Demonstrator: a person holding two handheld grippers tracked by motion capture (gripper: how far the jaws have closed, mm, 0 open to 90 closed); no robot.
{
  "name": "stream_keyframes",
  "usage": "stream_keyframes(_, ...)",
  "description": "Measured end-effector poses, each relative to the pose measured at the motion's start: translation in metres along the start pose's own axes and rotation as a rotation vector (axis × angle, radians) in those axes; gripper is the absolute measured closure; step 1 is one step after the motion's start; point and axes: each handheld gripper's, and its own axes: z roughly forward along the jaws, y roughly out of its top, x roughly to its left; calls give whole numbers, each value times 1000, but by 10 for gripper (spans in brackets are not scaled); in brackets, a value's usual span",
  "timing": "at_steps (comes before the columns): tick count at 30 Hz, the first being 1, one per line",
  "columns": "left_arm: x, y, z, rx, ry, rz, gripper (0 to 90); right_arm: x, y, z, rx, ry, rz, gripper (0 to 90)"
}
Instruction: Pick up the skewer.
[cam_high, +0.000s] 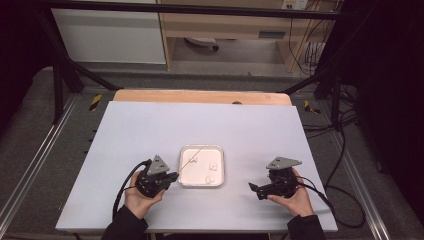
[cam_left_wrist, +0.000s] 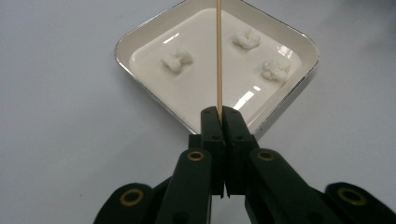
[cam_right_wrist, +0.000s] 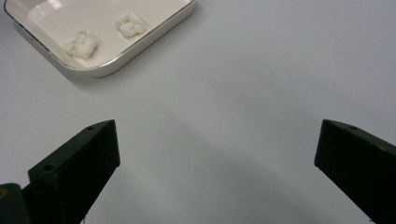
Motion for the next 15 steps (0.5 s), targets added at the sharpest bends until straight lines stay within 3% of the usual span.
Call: stream_keyframes(15,10,-22,-17,-60,9,-48,890,13,19,10,-30,14,-13,6)
